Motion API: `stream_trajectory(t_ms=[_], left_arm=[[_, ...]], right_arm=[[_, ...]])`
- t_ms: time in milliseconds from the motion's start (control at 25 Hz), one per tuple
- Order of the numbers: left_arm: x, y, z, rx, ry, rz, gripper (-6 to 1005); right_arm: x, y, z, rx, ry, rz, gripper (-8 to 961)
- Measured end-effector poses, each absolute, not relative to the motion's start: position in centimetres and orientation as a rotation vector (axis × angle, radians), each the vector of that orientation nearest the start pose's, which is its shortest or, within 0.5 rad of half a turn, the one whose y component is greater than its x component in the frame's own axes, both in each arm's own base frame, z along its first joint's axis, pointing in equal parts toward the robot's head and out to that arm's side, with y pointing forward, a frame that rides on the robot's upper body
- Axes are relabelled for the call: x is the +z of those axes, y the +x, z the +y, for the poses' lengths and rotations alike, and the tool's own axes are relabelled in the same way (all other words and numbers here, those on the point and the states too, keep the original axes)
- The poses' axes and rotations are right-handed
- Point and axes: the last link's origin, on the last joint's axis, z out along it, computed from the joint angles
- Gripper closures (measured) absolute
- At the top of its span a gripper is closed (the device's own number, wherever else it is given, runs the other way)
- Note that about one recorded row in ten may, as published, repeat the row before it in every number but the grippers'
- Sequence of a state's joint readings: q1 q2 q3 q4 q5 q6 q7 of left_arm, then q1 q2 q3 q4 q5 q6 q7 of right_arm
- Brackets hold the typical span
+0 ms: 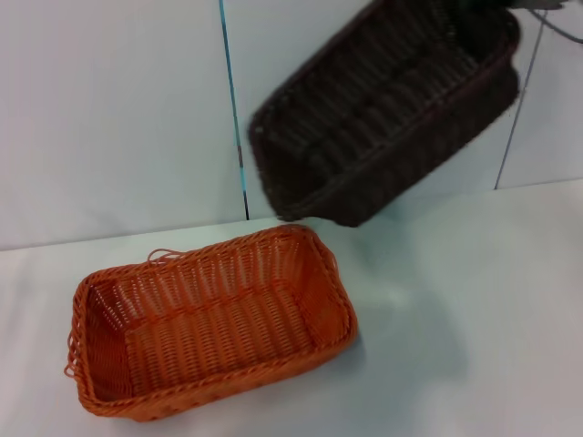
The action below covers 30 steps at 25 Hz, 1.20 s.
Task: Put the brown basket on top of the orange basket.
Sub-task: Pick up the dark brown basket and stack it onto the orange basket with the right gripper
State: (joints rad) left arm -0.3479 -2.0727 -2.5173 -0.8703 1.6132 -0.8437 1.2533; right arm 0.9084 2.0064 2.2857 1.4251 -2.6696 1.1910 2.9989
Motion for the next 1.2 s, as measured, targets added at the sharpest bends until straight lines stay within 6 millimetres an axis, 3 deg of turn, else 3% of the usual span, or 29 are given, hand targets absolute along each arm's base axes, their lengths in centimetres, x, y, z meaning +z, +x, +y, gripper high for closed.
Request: stream_trajectory(t_ms=[480,760,960,1200], left_arm=[[13.3,-35.3,37.3,-0.855,-1.502,-1.184,204],[14.9,-35.7,38.0,-0.826,-1.452,-1.155,204],[15.9,-35.7,38.7,-0.808,-1.443,-1.13,203],[16.2,-35.6,38.9,-0.803,-1.436,-1.122,203]], right_arm=[[12.6,5.4,46.5,1.482,1.562,2.845,764],[10.5,5.0,46.0,1.357,1.583,2.899,765],[7.8,4.4,45.6,1.203,1.565,2.936,765],[5.8,3.7,45.3,1.097,1.545,2.975,764]])
